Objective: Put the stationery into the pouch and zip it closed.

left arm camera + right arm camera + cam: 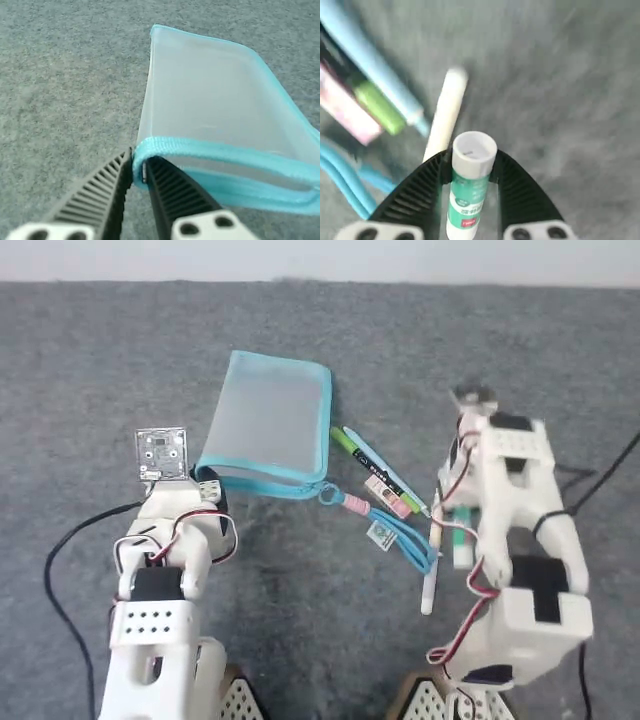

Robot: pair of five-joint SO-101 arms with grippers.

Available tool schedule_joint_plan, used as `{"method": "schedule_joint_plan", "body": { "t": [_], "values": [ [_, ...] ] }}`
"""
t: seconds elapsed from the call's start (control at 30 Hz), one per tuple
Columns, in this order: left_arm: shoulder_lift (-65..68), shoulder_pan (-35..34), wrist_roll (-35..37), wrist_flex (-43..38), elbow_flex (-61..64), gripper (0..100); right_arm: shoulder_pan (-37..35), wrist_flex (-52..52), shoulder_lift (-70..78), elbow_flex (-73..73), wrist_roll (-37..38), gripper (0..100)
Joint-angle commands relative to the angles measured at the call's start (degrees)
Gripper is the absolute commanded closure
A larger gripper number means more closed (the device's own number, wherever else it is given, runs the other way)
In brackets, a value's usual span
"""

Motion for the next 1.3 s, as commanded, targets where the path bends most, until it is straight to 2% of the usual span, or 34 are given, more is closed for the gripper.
{"method": "schedule_joint_plan", "body": {
  "t": [0.0,0.13,0.2,0.57,0.8,1.0,1.13,1.27],
  "values": [
    [-1.23,0.0,0.53,0.79,-0.22,99,0.04,1.19,2.33,-12.57,-0.44,98.0],
    [-0.88,0.0,0.44,0.79,-0.22,99,0.31,4.44,8.31,-18.11,0.62,81.6],
    [-0.88,0.0,0.44,0.79,-0.22,99,-0.04,5.76,10.15,-18.2,2.81,77.6],
    [-1.23,0.0,0.35,0.79,-0.22,99,1.71,6.29,10.42,-8.62,2.99,81.5],
    [-1.23,0.0,0.26,0.79,-0.22,99,1.8,0.13,10.42,-0.53,4.04,81.7],
    [-1.23,0.0,0.26,0.7,-0.22,99,4.09,-1.19,10.07,0.79,5.01,98.9],
    [-0.97,0.18,0.44,0.62,-0.22,99,5.41,-1.19,4.09,3.43,5.01,99.2],
    [-0.79,0.53,0.62,0.53,-0.22,99,2.77,0.04,-9.45,7.65,5.54,99.2]
  ]
}}
